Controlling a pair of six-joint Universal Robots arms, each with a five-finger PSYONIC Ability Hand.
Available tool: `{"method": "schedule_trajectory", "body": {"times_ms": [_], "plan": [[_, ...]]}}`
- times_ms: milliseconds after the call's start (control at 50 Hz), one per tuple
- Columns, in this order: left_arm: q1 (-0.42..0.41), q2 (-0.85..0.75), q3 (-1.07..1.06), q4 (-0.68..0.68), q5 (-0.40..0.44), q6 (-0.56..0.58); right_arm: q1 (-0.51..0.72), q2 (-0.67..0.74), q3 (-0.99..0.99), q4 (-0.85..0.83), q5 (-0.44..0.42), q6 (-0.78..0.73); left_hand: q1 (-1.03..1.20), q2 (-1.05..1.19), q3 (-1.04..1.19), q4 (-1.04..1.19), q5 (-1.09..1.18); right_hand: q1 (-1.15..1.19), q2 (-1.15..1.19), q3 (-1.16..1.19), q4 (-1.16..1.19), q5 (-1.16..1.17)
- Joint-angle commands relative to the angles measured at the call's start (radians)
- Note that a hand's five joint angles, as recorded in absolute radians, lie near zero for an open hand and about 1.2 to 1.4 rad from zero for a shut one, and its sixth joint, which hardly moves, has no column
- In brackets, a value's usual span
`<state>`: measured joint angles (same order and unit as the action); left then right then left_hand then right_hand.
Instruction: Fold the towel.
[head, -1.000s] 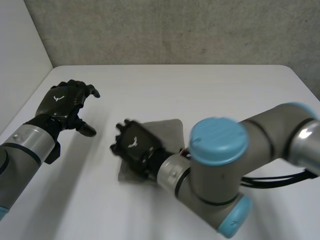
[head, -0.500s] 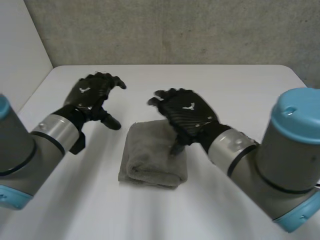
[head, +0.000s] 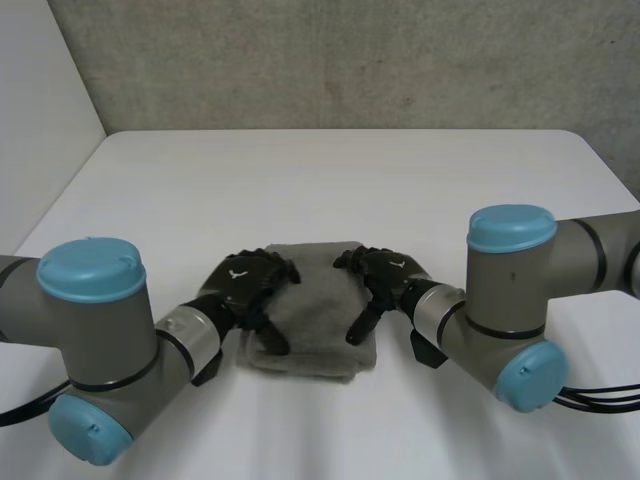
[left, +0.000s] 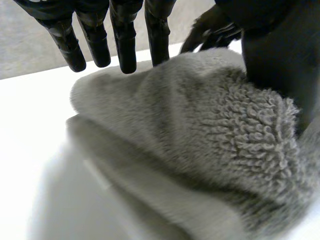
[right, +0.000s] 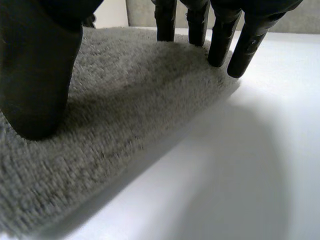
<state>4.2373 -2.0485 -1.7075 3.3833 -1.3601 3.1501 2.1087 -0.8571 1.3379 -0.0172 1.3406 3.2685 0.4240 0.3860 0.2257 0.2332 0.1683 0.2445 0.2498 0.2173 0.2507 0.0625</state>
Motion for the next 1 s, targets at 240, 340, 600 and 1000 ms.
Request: {"method": "schedule_trajectory", "body": {"times_ms": [240, 340, 600, 1000], "plan": [[0.021, 0.056, -0.034, -0.005, -0.086, 0.117, 0.042, -0.062, 0.009, -0.006, 0.063, -0.012, -0.090, -0.052, -0.051, -0.059, -0.009, -0.070, -0.075, -0.043, -0.076, -0.062], [-0.010, 0.148, -0.024, -0.004, -0.088, 0.084, 0.028, -0.195, 0.038, -0.010, 0.063, -0.010, -0.099, -0.061, -0.051, -0.059, -0.018, -0.070, -0.075, -0.043, -0.076, -0.062], [-0.016, 0.340, 0.112, -0.051, -0.096, -0.053, -0.139, -0.511, 0.067, 0.002, 0.118, -0.058, -0.208, -0.170, -0.051, -0.059, -0.126, -0.070, -0.075, -0.043, -0.076, -0.062], [-0.008, 0.317, 0.341, -0.211, -0.175, -0.147, -0.188, -0.579, 0.067, 0.002, 0.249, -0.148, -0.222, -0.184, -0.051, -0.059, -0.141, -0.070, -0.075, -0.043, -0.076, -0.062]]}}
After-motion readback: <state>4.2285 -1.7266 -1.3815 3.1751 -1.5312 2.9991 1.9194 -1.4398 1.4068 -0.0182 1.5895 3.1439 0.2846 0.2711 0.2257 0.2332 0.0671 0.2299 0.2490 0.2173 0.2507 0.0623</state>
